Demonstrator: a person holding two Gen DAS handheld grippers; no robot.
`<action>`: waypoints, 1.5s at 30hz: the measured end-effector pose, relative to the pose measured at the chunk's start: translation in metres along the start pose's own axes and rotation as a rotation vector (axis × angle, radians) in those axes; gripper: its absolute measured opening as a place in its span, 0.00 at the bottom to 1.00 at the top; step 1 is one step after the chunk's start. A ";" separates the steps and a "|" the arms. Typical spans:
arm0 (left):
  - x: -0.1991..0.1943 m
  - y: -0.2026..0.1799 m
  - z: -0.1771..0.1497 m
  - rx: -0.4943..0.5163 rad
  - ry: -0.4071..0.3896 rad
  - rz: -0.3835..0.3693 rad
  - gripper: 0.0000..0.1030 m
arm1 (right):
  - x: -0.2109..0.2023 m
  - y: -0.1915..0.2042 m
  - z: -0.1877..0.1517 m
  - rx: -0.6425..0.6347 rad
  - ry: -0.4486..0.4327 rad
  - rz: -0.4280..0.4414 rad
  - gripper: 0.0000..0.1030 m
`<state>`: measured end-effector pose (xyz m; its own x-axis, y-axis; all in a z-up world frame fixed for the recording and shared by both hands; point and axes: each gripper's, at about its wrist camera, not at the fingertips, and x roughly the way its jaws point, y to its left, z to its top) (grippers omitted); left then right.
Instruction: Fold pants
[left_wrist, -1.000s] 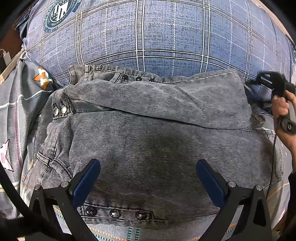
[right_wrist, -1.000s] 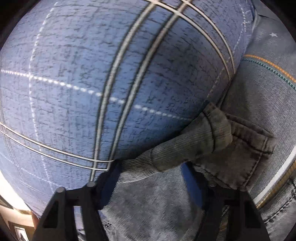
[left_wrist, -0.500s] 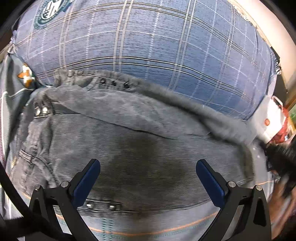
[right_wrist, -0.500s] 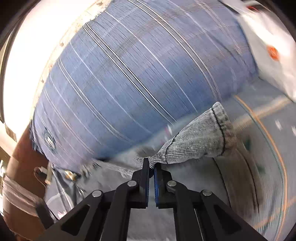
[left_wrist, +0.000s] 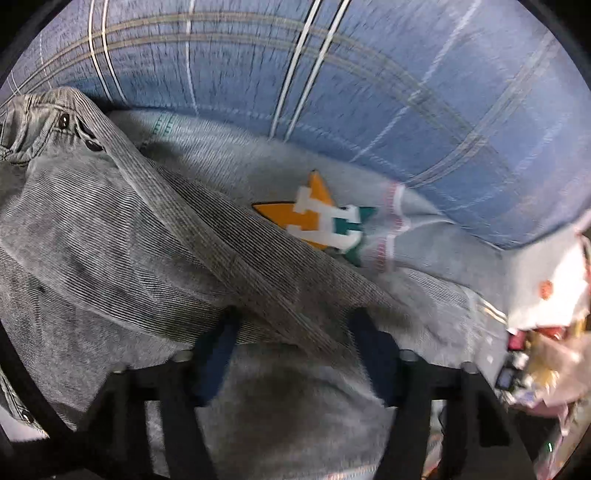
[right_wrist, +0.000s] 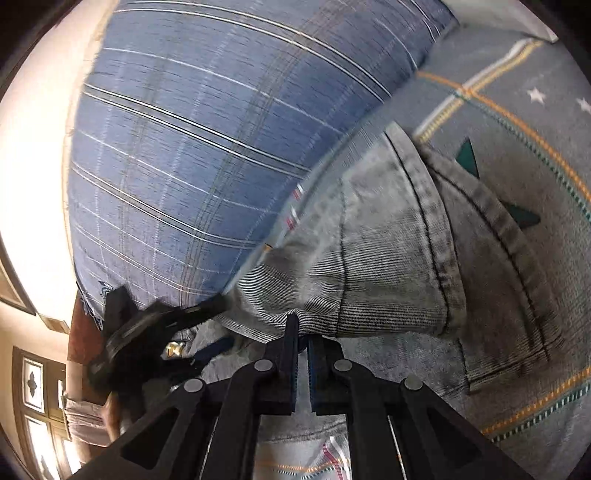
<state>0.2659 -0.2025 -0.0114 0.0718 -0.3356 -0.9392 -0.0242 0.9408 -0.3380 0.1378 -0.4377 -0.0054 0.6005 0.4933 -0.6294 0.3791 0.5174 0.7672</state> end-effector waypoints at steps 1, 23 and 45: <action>0.001 0.001 0.000 -0.033 0.006 -0.001 0.25 | 0.002 0.000 0.001 0.001 0.011 -0.001 0.04; -0.039 0.013 -0.136 0.041 -0.123 -0.099 0.09 | -0.052 -0.015 -0.031 -0.099 -0.046 -0.026 0.05; -0.041 0.033 -0.152 0.230 -0.193 -0.039 0.40 | -0.120 -0.018 -0.042 -0.009 -0.439 -0.225 1.00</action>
<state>0.1107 -0.1644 0.0070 0.2572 -0.3773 -0.8897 0.2077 0.9207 -0.3304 0.0292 -0.4770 0.0513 0.7450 0.0281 -0.6665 0.5288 0.5842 0.6157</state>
